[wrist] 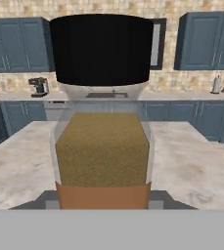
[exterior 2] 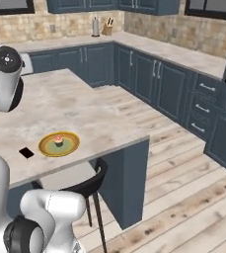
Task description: Take the cinnamon bottle from the cabinet and place it on the dining table, next to the plate with the cupcake. Then take the chocolate from the dining counter and place it on the cupcake plate.
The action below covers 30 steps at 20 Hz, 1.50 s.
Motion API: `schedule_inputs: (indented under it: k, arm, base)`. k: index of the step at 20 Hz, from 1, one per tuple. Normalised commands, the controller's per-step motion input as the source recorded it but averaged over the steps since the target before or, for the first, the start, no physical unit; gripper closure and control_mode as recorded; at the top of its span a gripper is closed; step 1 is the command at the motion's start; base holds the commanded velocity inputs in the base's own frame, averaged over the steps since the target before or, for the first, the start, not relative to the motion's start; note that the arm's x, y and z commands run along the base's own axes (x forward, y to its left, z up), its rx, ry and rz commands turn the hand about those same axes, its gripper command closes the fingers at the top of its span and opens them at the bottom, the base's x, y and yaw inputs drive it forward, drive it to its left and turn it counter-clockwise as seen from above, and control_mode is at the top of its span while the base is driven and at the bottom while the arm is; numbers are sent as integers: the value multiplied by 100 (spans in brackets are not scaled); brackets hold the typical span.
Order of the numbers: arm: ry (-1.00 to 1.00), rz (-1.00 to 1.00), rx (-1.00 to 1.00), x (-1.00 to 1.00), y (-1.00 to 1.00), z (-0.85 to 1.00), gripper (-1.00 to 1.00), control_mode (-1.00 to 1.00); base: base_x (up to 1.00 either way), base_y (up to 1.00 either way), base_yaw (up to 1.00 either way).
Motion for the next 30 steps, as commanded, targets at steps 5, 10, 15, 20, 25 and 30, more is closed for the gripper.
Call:
schedule_inputs:
  k: [5,10,15,20,25,30]
  arm:
    - [0,0,0,0,0,0,100,100]
    - [0,0,0,0,0,0,100,100]
    - [0,0,0,0,0,0,100,100]
    - [0,0,0,0,0,0,100,100]
    - [0,0,0,0,0,0,100,100]
    - [0,0,0,0,0,0,100,100]
  base:
    - [33,-38,34]
    - [33,-45,24]
    - [35,-41,27]
    - [37,-31,38]
    - [42,-29,39]
    - [14,-9,14]
